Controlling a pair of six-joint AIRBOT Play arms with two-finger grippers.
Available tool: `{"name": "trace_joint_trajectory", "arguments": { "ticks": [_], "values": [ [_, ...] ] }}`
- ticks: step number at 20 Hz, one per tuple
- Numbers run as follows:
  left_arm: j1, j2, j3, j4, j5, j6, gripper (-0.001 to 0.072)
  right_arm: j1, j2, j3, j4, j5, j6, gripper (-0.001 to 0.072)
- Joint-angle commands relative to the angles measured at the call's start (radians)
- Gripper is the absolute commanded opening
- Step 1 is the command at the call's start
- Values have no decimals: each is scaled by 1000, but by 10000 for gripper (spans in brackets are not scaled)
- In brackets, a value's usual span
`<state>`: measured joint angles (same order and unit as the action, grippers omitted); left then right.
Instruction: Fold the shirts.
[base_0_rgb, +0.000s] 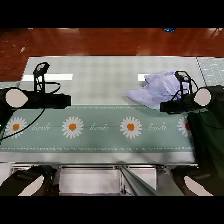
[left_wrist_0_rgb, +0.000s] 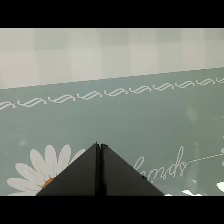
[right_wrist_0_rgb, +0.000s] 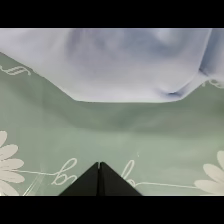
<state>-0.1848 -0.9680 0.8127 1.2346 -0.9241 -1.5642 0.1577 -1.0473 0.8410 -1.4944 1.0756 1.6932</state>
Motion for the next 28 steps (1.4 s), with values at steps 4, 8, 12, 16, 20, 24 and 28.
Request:
{"name": "trace_joint_trajectory", "arguments": {
  "ticks": [4, 8, 12, 16, 20, 24, 28],
  "values": [
    [-1, -1, 0, 0, 0, -1, 15, 1, 0, -1, 0, 0, 0, 23],
    [-1, -1, 0, 0, 1, -1, 15, 1, 0, -1, 0, 0, 0, 23],
    [-1, -1, 0, 0, 1, -1, 15, 1, 0, -1, 0, 0, 0, 24],
    [-1, -1, 0, 0, 2, -1, 15, 1, 0, -1, 0, -66, 0, 23],
    [-1, -1, 0, 0, 68, -1, 84, 1, 0, -1, 0, -166, -3, 36],
    [2, -2, 0, 8, 267, -1, 508, -9, -2, 36, -83, -360, 21, 411],
    [2, -13, 0, 6, 359, -1, 507, -107, -130, 157, -105, -396, 108, 411]
  ]
}}
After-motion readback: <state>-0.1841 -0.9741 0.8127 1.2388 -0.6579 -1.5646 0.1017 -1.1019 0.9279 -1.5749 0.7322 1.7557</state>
